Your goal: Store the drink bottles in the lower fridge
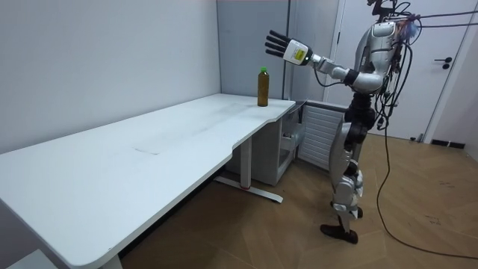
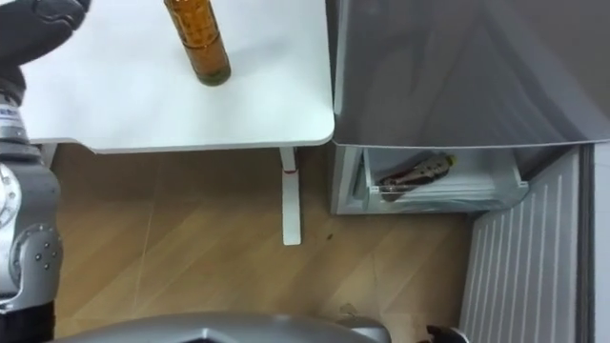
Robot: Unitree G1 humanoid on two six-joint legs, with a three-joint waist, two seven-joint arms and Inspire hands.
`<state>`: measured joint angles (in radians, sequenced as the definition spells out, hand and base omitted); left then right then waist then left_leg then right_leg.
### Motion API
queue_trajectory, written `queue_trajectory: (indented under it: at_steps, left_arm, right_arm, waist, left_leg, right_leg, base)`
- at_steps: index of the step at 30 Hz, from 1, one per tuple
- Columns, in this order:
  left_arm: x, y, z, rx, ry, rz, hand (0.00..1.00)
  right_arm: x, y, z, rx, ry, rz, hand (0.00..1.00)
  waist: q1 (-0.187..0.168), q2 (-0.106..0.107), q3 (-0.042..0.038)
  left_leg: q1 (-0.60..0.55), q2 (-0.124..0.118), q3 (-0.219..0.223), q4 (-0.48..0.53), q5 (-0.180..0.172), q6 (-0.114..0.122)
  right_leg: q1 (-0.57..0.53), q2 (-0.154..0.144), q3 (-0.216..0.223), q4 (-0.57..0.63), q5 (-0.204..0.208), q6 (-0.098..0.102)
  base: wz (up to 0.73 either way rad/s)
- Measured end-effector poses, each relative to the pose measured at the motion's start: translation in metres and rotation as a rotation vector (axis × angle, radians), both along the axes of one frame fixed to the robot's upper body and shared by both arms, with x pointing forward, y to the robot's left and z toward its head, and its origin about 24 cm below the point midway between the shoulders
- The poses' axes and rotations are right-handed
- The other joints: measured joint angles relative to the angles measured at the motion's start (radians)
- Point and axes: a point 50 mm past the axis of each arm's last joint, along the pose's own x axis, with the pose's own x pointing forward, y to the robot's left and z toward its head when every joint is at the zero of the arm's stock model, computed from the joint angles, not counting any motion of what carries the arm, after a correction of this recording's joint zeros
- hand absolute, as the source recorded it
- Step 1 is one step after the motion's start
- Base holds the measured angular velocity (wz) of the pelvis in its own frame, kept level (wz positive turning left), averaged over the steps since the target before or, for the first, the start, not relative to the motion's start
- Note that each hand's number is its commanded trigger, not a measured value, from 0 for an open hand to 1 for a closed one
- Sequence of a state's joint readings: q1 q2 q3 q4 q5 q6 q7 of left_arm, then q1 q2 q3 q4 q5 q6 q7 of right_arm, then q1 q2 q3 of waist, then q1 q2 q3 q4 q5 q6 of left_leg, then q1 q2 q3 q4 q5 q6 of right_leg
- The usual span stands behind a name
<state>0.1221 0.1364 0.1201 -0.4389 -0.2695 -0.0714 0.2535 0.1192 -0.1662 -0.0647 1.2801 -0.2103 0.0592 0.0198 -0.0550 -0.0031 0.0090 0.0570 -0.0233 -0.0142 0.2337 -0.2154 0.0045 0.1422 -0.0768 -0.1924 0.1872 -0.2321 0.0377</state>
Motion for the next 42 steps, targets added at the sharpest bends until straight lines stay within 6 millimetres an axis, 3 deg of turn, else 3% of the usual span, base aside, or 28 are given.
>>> queue_trajectory:
  at_steps: [8, 13, 22, 33, 42]
  left_arm:
    - [0.003, -0.009, -0.005, 0.022, 0.04, -0.092, 0.0]
    - [0.006, -0.016, -0.014, 0.021, 0.08, -0.141, 0.0]
    - [0.013, -0.012, -0.051, 0.002, 0.26, -0.132, 0.0]
    - [0.019, -0.019, -0.059, -0.018, 0.291, -0.171, 0.0]
    - [0.022, -0.019, -0.057, -0.027, 0.28, -0.167, 0.0]
  right_arm:
    - [-0.005, 0.001, -0.001, -0.005, 0.031, -0.012, 0.0]
    - [-0.001, 0.0, 0.0, -0.03, 0.012, -0.011, 0.0]
    - [0.01, -0.001, 0.001, -0.097, -0.029, -0.015, 0.0]
    - [0.027, 0.005, 0.002, -0.106, -0.132, -0.05, 0.0]
    - [0.036, 0.009, 0.003, -0.089, -0.179, -0.049, 0.0]
  waist:
    - [-0.004, -0.004, 0.0001]
    - [-0.003, -0.001, -0.0037]
    - [-0.001, -0.007, -0.0046]
    - [0.0, -0.003, -0.0032]
    - [-0.023, -0.001, -0.0017]
  left_leg:
    - [0.008, 0.012, 0.01, -0.011, 0.002, -0.004]
    - [0.008, 0.012, 0.022, -0.011, 0.002, -0.004]
    - [0.008, 0.011, 0.025, -0.009, 0.002, -0.003]
    - [0.008, 0.013, 0.034, -0.011, 0.002, -0.003]
    - [0.007, 0.013, 0.035, -0.012, 0.002, -0.003]
  right_leg:
    - [-0.002, 0.012, 0.012, -0.001, 0.006, -0.009]
    - [-0.006, 0.012, 0.026, -0.001, 0.006, -0.009]
    - [-0.006, 0.01, 0.025, -0.003, 0.006, -0.009]
    - [-0.008, 0.011, 0.028, -0.004, 0.006, -0.009]
    - [-0.009, 0.011, 0.031, -0.002, 0.006, -0.009]
  base:
    - [-0.04]
    - [-0.06]
    - [0.0]
    - [-0.01]
    - [0.0]
